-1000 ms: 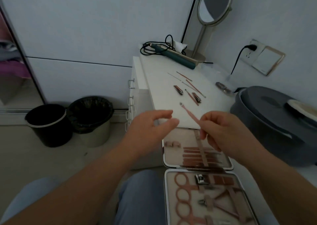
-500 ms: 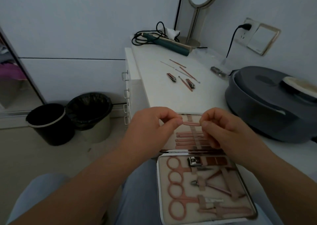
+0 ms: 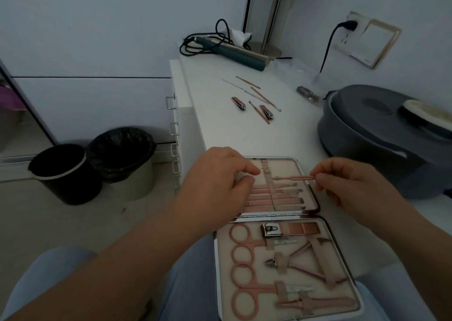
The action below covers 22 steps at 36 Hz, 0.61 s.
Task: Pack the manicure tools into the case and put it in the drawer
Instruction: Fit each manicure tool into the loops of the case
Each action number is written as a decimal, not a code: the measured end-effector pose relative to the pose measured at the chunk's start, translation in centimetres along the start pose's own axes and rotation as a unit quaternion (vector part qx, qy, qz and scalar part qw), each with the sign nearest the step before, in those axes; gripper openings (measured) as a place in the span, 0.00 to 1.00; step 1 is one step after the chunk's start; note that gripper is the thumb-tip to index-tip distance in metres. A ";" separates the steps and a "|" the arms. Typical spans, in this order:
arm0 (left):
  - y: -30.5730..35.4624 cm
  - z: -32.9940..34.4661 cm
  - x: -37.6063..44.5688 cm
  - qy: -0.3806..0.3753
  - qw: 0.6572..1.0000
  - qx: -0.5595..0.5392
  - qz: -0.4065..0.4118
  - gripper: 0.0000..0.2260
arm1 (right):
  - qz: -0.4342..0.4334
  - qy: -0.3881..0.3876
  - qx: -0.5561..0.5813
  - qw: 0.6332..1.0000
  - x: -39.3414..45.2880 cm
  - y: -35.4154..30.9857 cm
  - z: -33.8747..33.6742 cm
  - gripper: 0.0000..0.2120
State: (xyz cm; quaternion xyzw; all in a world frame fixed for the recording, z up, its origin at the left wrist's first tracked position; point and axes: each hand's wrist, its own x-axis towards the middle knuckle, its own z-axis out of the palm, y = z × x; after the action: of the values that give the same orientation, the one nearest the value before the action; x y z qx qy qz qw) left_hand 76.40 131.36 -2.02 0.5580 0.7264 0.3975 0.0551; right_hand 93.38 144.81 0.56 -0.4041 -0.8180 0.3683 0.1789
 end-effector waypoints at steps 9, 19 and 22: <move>-0.3 0.1 -0.1 -0.016 0.999 0.029 -0.004 0.14 | 0.004 0.018 -0.059 0.998 0.5 0.2 0.4 0.11; -0.6 0.2 0.0 -0.011 0.999 0.040 0.009 0.06 | 0.039 -0.051 -0.009 0.998 1.8 -0.1 0.1 0.11; -0.6 0.2 -0.1 -0.007 0.999 0.039 0.008 0.06 | 0.056 -0.066 0.001 0.996 2.0 0.0 0.1 0.12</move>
State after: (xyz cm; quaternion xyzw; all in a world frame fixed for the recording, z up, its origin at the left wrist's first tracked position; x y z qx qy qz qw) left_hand 76.05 131.33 -2.58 0.5686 0.7361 0.3656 0.0350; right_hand 92.11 146.39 0.48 -0.4243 -0.8035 0.4045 0.1040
